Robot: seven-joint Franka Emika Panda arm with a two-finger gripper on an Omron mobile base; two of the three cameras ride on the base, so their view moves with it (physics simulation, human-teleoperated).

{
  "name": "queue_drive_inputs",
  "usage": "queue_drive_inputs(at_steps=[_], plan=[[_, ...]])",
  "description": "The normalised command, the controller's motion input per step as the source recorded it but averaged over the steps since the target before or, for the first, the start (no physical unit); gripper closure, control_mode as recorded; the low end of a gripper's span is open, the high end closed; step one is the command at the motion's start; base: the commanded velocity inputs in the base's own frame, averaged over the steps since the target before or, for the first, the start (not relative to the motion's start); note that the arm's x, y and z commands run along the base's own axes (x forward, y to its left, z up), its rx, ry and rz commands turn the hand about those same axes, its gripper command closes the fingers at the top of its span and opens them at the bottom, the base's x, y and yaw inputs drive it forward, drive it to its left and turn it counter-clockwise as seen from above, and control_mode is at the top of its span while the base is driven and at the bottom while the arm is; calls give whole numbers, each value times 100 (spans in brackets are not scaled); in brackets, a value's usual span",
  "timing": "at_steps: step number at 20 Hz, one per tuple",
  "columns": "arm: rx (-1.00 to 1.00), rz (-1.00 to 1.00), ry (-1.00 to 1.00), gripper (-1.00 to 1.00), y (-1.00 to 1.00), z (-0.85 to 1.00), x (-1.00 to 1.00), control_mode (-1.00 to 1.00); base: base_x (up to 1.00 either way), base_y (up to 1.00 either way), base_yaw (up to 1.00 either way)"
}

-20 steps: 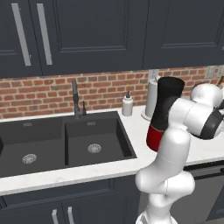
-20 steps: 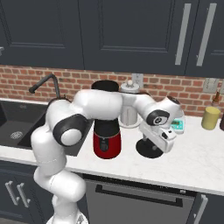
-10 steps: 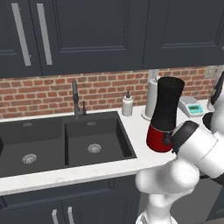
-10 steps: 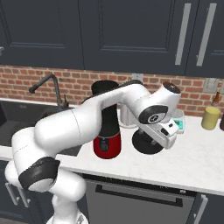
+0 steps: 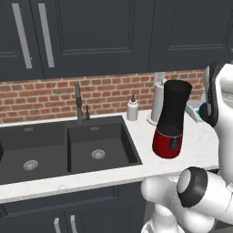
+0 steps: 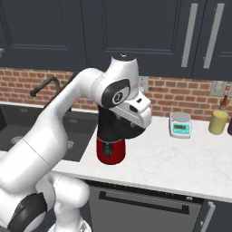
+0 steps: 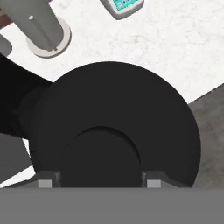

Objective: Close the lid blender by securely placing the lid on top.

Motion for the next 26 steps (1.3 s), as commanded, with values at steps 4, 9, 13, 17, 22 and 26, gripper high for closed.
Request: queue_drive_inputs(at_steps=[4, 9, 13, 17, 22, 26], plan=[[-5, 6, 0, 100, 26, 100, -9, -100, 0, 0, 0], [0, 7, 0, 100, 5, 100, -4, -100, 0, 0, 0], [0, 5, 0, 100, 19, 91, 16, -100, 0, 0, 0], [0, 6, 0, 100, 44, 18, 72, -100, 0, 0, 0], [0, 9, 0, 100, 48, -18, 52, -100, 0, 0, 0], [0, 11, 0, 100, 11, -31, 52, -100, 0, 0, 0]])
